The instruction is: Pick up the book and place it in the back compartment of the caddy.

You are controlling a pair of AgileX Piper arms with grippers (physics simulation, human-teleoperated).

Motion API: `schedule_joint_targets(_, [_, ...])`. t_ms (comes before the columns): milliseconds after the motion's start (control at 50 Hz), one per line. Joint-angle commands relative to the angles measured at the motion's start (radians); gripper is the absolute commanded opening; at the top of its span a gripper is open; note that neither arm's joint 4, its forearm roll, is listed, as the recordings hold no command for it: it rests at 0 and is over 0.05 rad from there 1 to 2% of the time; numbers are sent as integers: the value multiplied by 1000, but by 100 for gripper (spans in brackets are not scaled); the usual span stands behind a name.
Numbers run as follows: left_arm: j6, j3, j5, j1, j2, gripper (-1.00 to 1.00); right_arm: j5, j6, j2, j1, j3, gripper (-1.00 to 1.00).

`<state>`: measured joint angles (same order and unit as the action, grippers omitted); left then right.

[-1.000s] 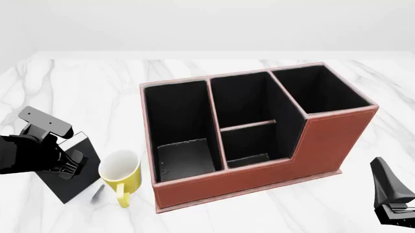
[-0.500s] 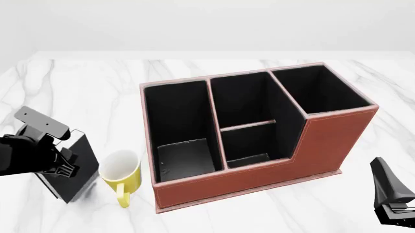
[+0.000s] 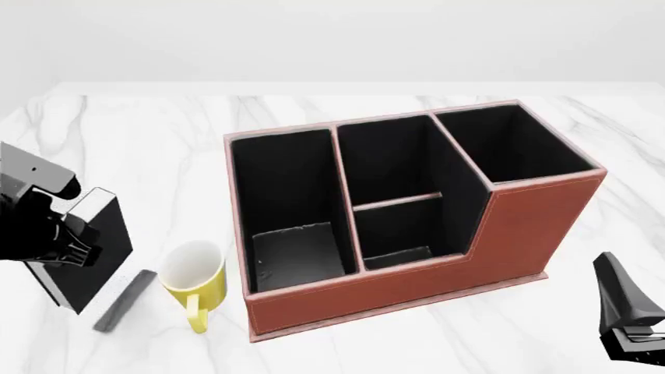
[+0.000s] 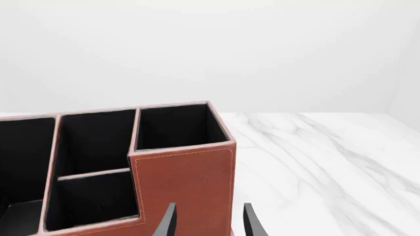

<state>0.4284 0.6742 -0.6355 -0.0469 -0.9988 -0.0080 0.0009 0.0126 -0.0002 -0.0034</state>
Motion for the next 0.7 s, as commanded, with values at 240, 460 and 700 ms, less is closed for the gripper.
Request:
schedule_joint_targets(240, [62,420,-305,56,60,-100,0,0,0,0,0,100])
schedule_joint_targets(460, [78,606,-376,132,13,-100,0,0,0,0,0,100])
schedule_joint_targets(700, [63,673,-358,260,-35,-100,0,0,0,0,0,100])
